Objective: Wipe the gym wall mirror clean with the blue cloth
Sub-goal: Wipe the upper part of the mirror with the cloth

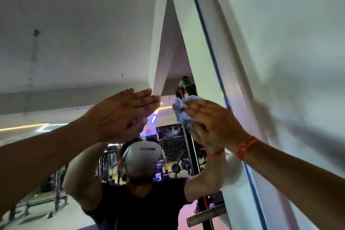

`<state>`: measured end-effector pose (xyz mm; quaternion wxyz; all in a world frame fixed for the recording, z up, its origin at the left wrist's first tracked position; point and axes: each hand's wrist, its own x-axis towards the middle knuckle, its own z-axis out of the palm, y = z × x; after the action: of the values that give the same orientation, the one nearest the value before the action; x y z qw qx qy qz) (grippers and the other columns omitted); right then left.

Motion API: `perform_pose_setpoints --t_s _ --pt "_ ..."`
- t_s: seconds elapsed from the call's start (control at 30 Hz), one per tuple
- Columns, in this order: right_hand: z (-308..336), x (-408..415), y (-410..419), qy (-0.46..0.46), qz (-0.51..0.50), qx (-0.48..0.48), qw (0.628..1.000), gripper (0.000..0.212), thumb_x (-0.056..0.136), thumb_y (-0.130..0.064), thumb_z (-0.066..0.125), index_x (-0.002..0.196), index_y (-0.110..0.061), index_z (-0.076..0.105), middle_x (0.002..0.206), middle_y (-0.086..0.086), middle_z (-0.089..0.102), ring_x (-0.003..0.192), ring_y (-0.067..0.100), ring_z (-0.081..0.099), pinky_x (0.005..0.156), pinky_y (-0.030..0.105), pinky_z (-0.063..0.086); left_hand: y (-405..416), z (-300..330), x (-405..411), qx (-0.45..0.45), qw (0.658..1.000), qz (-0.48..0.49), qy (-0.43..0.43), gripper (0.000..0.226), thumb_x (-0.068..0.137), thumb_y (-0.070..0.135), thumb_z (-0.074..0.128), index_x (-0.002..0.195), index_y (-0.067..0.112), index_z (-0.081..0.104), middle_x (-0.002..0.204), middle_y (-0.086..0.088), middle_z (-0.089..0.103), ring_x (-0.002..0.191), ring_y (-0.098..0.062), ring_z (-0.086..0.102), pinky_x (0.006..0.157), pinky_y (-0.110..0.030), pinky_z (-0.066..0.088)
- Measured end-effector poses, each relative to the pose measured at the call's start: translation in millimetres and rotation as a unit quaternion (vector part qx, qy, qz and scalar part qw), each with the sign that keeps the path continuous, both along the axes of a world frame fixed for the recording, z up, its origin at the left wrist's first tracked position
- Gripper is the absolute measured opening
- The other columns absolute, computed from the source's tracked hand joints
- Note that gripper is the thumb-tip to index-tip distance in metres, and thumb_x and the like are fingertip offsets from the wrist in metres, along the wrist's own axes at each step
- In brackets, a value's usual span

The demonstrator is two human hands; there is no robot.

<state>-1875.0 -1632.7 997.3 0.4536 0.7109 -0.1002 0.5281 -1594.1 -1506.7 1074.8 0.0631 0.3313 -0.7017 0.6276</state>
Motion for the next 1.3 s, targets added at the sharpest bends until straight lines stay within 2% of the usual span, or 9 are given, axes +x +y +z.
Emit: perform_pose_setpoints --t_s 0.2,0.4,0.6,0.7,0.83,0.97,1.07,1.17,1.3 --pt "69.5 43.7 4.2 -0.290 0.138 0.100 0.942 0.033 0.101 -0.023 0.055 0.129 -0.015 0.069 0.128 0.002 0.068 0.117 0.018 0.063 0.105 0.027 0.048 1.9 24.5 4.0 -0.026 1.000 0.016 0.006 0.061 0.100 0.040 0.032 0.157 0.020 0.040 0.165 0.001 0.034 0.155 -0.018 0.026 0.122 -0.042 0.029" --pt "27.3 16.8 4.7 -0.041 0.058 -0.002 0.997 0.037 0.103 -0.025 0.054 0.137 -0.014 0.064 0.144 0.001 0.060 0.137 0.012 0.050 0.118 0.026 0.035 9.1 58.5 17.5 -0.026 0.997 0.063 0.022 0.064 0.102 0.046 0.022 0.161 0.022 0.031 0.168 0.004 0.023 0.156 -0.016 0.019 0.122 -0.043 0.029" --pt "138.1 18.4 5.9 -0.271 0.119 0.114 0.948 0.031 0.108 -0.027 0.051 0.130 -0.015 0.069 0.124 0.002 0.071 0.114 0.018 0.066 0.103 0.016 0.040 15.7 94.3 11.8 -0.030 0.991 0.096 0.092 0.084 0.090 0.064 -0.003 0.163 0.024 0.011 0.170 0.006 0.006 0.157 -0.012 0.004 0.125 -0.034 0.009" --pt "136.3 53.2 23.4 -0.198 0.162 0.114 0.960 0.029 0.106 -0.020 0.055 0.129 -0.011 0.069 0.122 0.005 0.073 0.113 0.014 0.067 0.106 0.022 0.045 19.1 111.4 5.6 -0.038 0.987 0.116 0.101 0.092 0.084 0.066 -0.008 0.164 0.024 0.011 0.171 0.005 0.006 0.158 -0.014 0.005 0.125 -0.035 0.013" --pt "116.8 14.8 16.6 0.027 0.002 0.072 0.997 0.048 0.105 -0.035 0.043 0.148 -0.016 0.054 0.153 0.001 0.051 0.143 0.015 0.043 0.121 0.031 0.031 26.4 117.8 8.2 -0.061 0.981 0.154 0.103 0.097 0.078 0.064 -0.016 0.164 0.025 0.003 0.171 0.007 -0.001 0.158 -0.014 0.001 0.125 -0.037 0.018" --pt "179.1 7.2 13.3 -0.187 -0.018 0.163 0.968 0.051 0.108 -0.037 0.039 0.150 -0.009 0.049 0.157 0.010 0.046 0.145 0.029 0.042 0.119 0.035 0.030 25.7 125.2 18.7 -0.061 0.978 0.177 0.089 0.087 0.078 0.065 -0.020 0.160 0.035 -0.014 0.167 0.017 -0.017 0.157 -0.009 -0.009 0.123 -0.040 0.016" --pt "211.2 70.0 24.8 -0.283 0.132 0.173 0.934 0.044 0.109 -0.032 0.040 0.139 -0.005 0.058 0.135 0.012 0.064 0.126 0.027 0.060 0.109 0.023 0.037 26.3 134.1 25.1 -0.053 0.982 0.159 0.087 0.081 0.082 0.068 -0.017 0.159 0.040 -0.015 0.166 0.020 -0.017 0.157 -0.008 -0.009 0.124 -0.044 0.020" --pt "187.7 92.9 37.7 -0.206 0.182 0.121 0.954 0.035 0.109 -0.027 0.049 0.134 -0.007 0.065 0.121 0.008 0.072 0.111 0.008 0.062 0.096 -0.005 0.030 26.2 133.0 35.4 -0.057 0.983 0.150 0.085 0.087 0.081 0.075 -0.025 0.160 0.040 -0.012 0.167 0.019 -0.015 0.157 -0.012 -0.008 0.123 -0.044 0.021" --pt "156.7 52.7 25.1 -0.074 0.111 0.045 0.990 0.046 0.108 -0.028 0.050 0.153 -0.017 0.045 0.140 0.000 0.061 0.122 -0.001 0.052 0.107 0.015 0.042 28.4 124.7 48.5 -0.062 0.983 0.142 0.096 0.081 0.086 0.070 -0.017 0.160 0.037 -0.012 0.167 0.017 -0.016 0.157 -0.012 -0.011 0.125 -0.043 0.017"
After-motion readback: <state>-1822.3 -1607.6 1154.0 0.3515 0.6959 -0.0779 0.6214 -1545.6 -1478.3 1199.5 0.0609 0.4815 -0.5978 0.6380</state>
